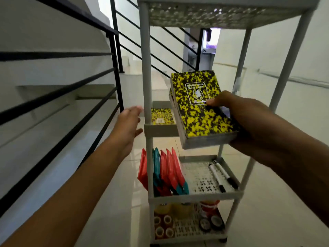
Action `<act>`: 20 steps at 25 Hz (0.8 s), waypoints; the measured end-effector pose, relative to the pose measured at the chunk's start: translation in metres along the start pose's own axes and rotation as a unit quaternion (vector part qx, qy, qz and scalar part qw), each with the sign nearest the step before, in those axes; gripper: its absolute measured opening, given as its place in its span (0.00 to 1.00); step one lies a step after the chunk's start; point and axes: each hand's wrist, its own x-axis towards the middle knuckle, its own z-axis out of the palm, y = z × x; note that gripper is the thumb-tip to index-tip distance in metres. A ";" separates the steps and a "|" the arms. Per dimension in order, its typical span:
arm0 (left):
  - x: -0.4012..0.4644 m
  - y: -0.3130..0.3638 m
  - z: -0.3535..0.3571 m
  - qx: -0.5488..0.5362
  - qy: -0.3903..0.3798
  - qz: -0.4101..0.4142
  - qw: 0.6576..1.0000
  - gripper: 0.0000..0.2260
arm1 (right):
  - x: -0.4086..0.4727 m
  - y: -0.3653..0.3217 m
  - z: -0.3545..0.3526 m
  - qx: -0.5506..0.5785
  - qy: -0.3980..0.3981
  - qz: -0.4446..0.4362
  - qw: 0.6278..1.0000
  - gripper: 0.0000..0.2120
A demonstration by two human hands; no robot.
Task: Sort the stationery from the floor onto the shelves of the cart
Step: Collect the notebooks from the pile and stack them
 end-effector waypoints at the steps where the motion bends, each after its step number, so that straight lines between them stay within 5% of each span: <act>1: 0.002 0.005 0.008 -0.002 -0.011 -0.023 1.000 0.12 | 0.009 -0.007 0.003 0.009 -0.006 0.005 1.000 0.11; 6: 0.005 0.009 0.025 -0.041 -0.024 -0.131 0.990 0.10 | 0.066 -0.006 0.033 -0.019 0.010 0.082 0.996 0.04; 14: 0.001 0.013 0.025 -0.060 -0.037 -0.134 0.989 0.10 | 0.113 0.019 0.068 -0.091 -0.002 0.114 0.989 0.04; 18: 0.000 0.013 0.023 -0.051 -0.035 -0.136 0.989 0.11 | 0.120 0.027 0.073 -0.156 0.017 0.103 0.982 0.13; 20: -0.001 0.013 0.022 -0.053 -0.030 -0.139 0.988 0.13 | 0.124 0.032 0.076 -0.240 0.014 0.097 0.966 0.25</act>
